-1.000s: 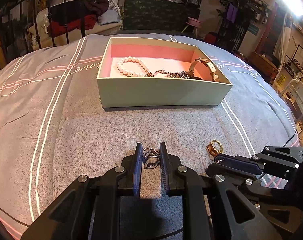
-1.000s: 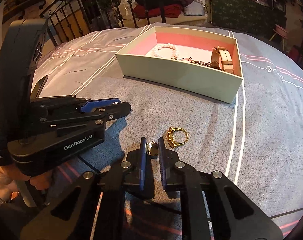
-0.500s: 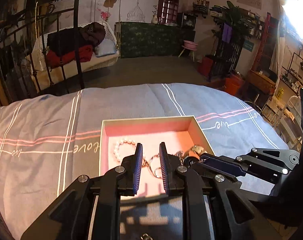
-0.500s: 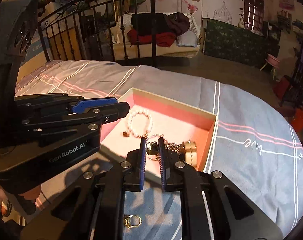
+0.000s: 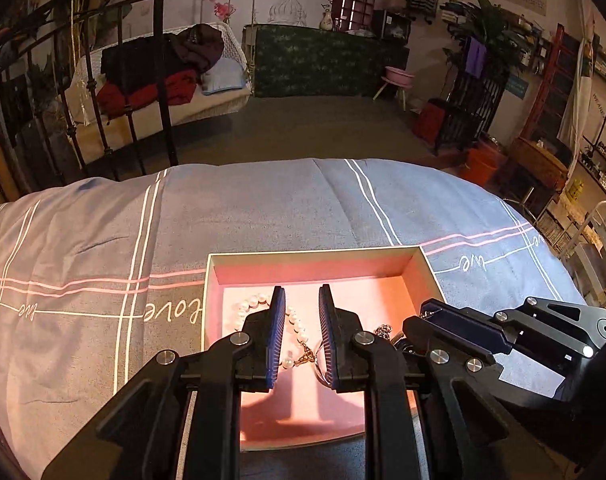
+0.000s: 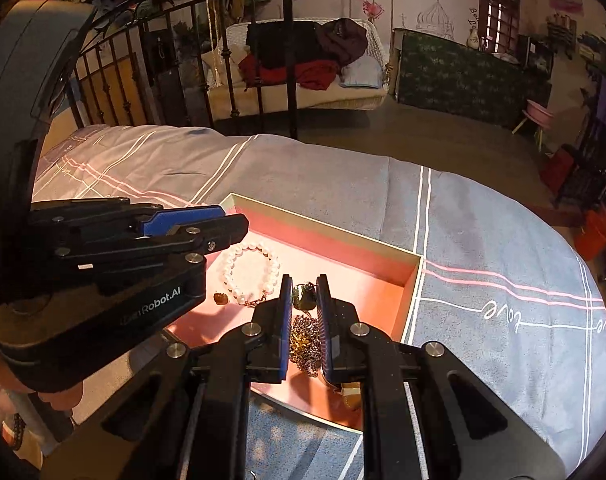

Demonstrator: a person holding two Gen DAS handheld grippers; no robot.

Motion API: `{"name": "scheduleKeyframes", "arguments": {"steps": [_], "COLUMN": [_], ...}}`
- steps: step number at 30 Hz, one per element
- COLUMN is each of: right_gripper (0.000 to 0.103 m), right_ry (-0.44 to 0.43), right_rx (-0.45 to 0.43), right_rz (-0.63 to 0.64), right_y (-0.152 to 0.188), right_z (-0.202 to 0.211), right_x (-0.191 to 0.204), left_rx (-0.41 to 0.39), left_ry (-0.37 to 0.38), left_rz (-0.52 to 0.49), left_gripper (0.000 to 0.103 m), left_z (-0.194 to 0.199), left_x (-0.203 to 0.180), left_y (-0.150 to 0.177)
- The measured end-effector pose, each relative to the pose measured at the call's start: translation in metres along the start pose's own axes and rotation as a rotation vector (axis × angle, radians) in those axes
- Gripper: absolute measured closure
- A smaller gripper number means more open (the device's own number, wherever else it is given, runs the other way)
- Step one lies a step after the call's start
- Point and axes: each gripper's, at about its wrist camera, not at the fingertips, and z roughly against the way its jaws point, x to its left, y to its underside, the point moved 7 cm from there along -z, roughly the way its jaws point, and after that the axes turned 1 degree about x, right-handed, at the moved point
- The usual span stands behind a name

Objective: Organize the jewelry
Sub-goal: 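Drop the silver ring into the box with the left gripper while the right drops the pendant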

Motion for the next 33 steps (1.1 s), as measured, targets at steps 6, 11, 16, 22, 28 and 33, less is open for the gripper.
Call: {"name": "scheduleKeyframes", "arguments": {"steps": [6, 11, 16, 22, 28, 33], "right_gripper": [0.090, 0.049, 0.010, 0.009, 0.009, 0.009], "right_ry": [-0.003, 0.015, 0.045, 0.040, 0.035, 0.025], "right_rx": [0.016, 0.046, -0.041, -0.038, 0.016, 0.059], "right_rz": [0.008, 0.043, 0.043, 0.000, 0.003, 0.031], "right_y": [0.002, 0.007, 0.008, 0.023, 0.046, 0.073], "right_z": [-0.005, -0.009, 0.009, 0.019, 0.019, 0.028], "right_x": [0.003, 0.006, 0.003, -0.005, -0.003, 0.011], "left_rx": [0.006, 0.010, -0.035, -0.046, -0.021, -0.016], "left_ry": [0.004, -0.014, -0.034, -0.015, 0.030, 0.060], "left_rz": [0.001, 0.008, 0.049, 0.060, 0.039, 0.039], "left_gripper": [0.086, 0.022, 0.007, 0.006, 0.007, 0.007], "left_z": [-0.003, -0.003, 0.012, 0.027, 0.037, 0.051], "left_x": [0.001, 0.003, 0.013, 0.018, 0.016, 0.016], "left_y": [-0.002, -0.004, -0.004, 0.021, 0.067, 0.099]}}
